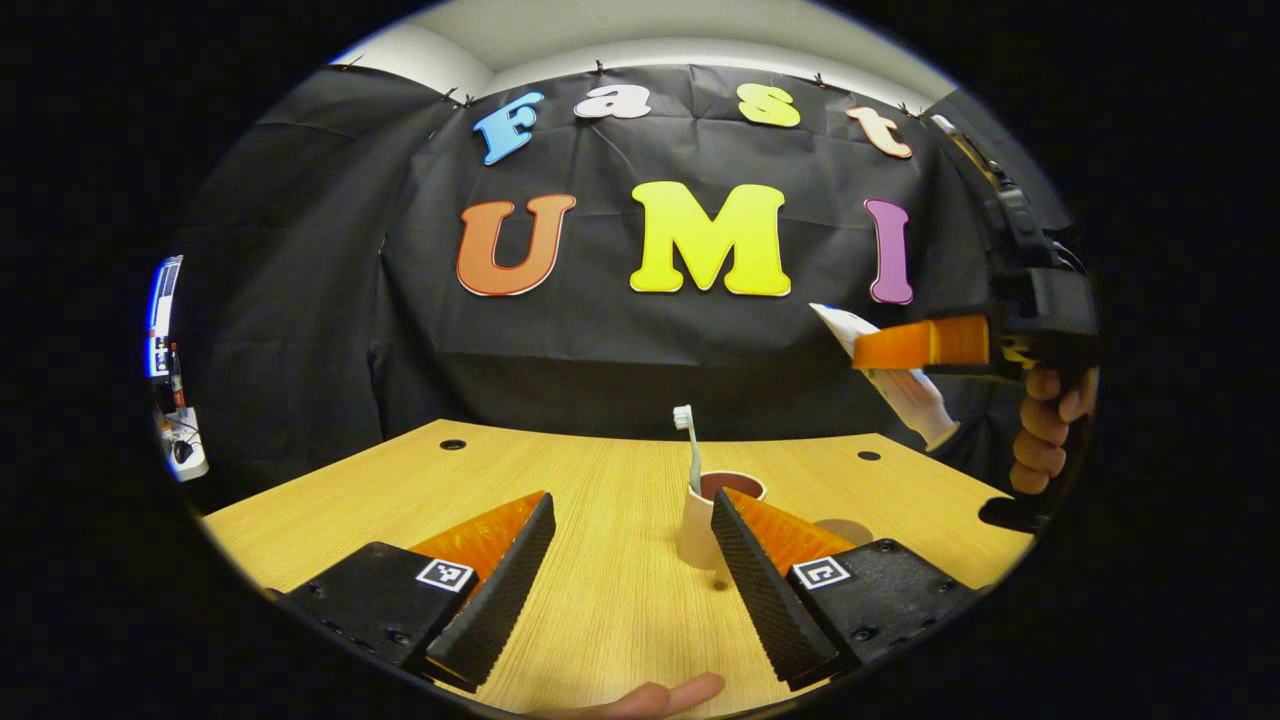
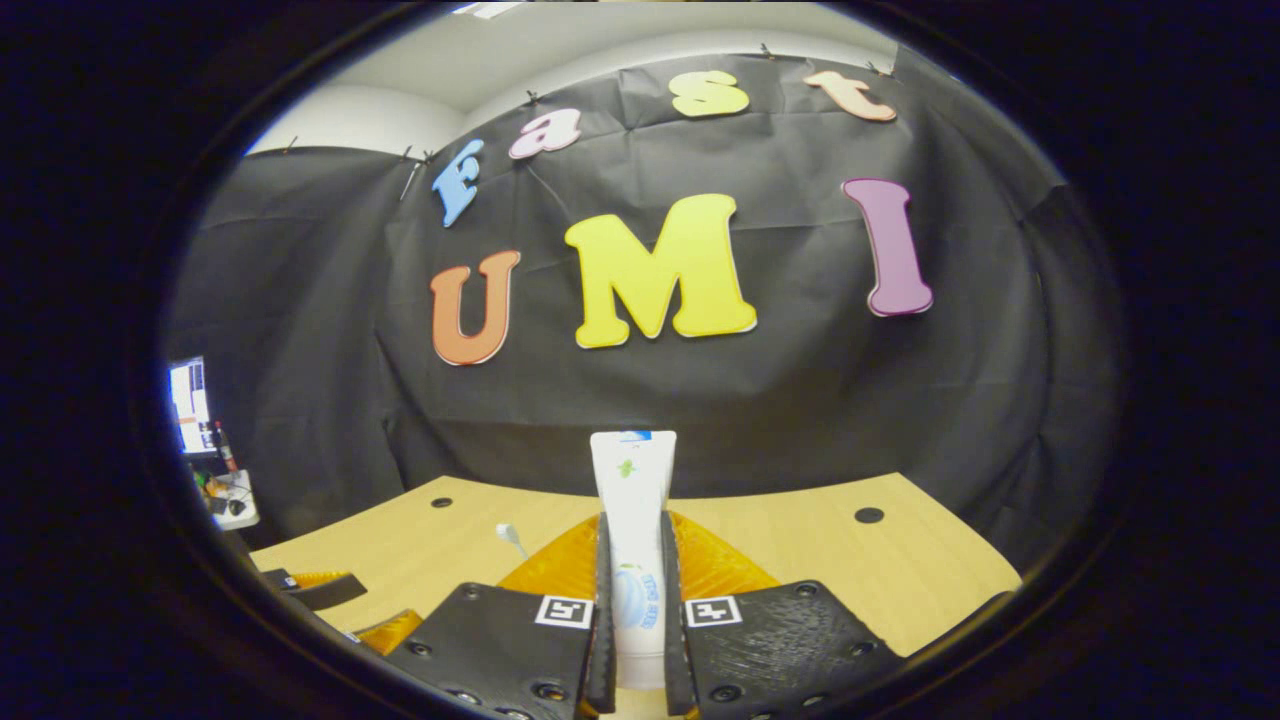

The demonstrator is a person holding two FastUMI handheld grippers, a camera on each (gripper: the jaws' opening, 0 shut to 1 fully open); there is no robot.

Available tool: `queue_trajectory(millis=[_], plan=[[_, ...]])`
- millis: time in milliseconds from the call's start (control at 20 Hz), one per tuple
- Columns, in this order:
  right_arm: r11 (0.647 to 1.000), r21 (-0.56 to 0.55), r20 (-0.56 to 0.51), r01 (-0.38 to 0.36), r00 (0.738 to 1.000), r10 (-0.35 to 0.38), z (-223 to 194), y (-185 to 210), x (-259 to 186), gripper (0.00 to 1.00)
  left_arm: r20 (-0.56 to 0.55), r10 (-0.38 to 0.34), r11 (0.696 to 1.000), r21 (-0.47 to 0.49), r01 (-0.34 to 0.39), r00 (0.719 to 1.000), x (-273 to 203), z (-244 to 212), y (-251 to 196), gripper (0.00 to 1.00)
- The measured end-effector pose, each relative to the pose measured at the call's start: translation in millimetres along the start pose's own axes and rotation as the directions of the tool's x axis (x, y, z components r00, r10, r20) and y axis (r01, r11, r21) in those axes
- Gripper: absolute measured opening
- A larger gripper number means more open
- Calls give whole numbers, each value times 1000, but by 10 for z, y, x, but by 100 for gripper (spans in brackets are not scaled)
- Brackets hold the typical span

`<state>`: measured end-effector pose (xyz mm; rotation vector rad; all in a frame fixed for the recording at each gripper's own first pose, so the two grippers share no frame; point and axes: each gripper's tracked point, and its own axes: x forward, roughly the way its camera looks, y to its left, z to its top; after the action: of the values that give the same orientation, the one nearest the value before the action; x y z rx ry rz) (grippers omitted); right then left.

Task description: Put the toothbrush and toothpaste on the desktop into the cup, then pick up the cup and place it on the coaster on the desktop.

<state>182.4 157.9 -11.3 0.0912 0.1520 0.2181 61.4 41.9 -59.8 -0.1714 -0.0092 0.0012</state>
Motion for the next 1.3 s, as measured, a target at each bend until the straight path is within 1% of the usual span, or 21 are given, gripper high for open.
queue_trajectory(millis=[50, 150, 250, 350, 400, 500, 600, 650, 750, 800, 1000, 1050, 1100, 1150, 1200, 1300], plan=[[1000, 3, -8, -27, 1000, 27, -44, 102, 110, 20, -13, -12, 1000, -15, 12, 1000, -24, -59, -7, 99], [999, 7, -25, -47, 999, 47, -166, 247, 274, 20, -33, -11, 999, -46, 9, 999, -55, -145, 51, 100], [999, -4, -51, -41, 998, 41, -272, 314, 413, 20, -32, -2, 998, -69, -1, 999, -73, -172, 130, 99], [999, 2, -51, -40, 998, 40, -309, 391, 524, 20, -41, 3, 997, -78, -6, 999, -87, -223, 168, 98], [999, 0, -47, -37, 998, 37, -321, 411, 570, 22, -39, -4, 997, -74, 1, 999, -105, -225, 158, 98], [999, -22, -51, -27, 998, 26, -363, 441, 644, 20, -17, -22, 998, -56, 21, 1000, -152, -187, 122, 98], [999, -21, -46, -35, 998, 34, -387, 511, 681, 20, -6, -45, 998, -51, 45, 999, -168, -174, 82, 97], [999, -16, -46, -37, 998, 36, -394, 536, 699, 23, -3, -50, 997, -52, 50, 999, -183, -174, 78, 97], [1000, -17, -48, -25, 999, 24, -411, 519, 726, 23, -2, -70, 996, -58, 70, 998, -197, -178, 28, 98], [1000, -17, -51, -22, 998, 22, -421, 526, 744, 24, -3, -72, 996, -59, 72, 997, -200, -187, 30, 97], [1000, -24, -56, -8, 998, 6, -442, 493, 799, 23, -13, -74, 995, -66, 73, 997, -188, -219, 41, 97], [1000, -27, -55, -5, 998, 4, -439, 486, 814, 24, -17, -75, 995, -69, 74, 997, -185, -233, 33, 97], [1000, -28, -58, -4, 998, 2, -455, 487, 814, 23, -22, -76, 995, -71, 74, 997, -184, -243, 31, 97], [1000, -27, -70, -9, 997, 7, -485, 490, 810, 24, -26, -77, 995, -73, 75, 997, -189, -261, 37, 98], [999, -20, -77, -42, 996, 40, -503, 548, 773, 23, -32, -77, 994, -75, 74, 997, -180, -269, 33, 98], [996, -21, -63, -90, 994, 89, -426, 606, 628, 41, -40, -72, 995, -74, 69, 997, -161, -293, 37, 98]])
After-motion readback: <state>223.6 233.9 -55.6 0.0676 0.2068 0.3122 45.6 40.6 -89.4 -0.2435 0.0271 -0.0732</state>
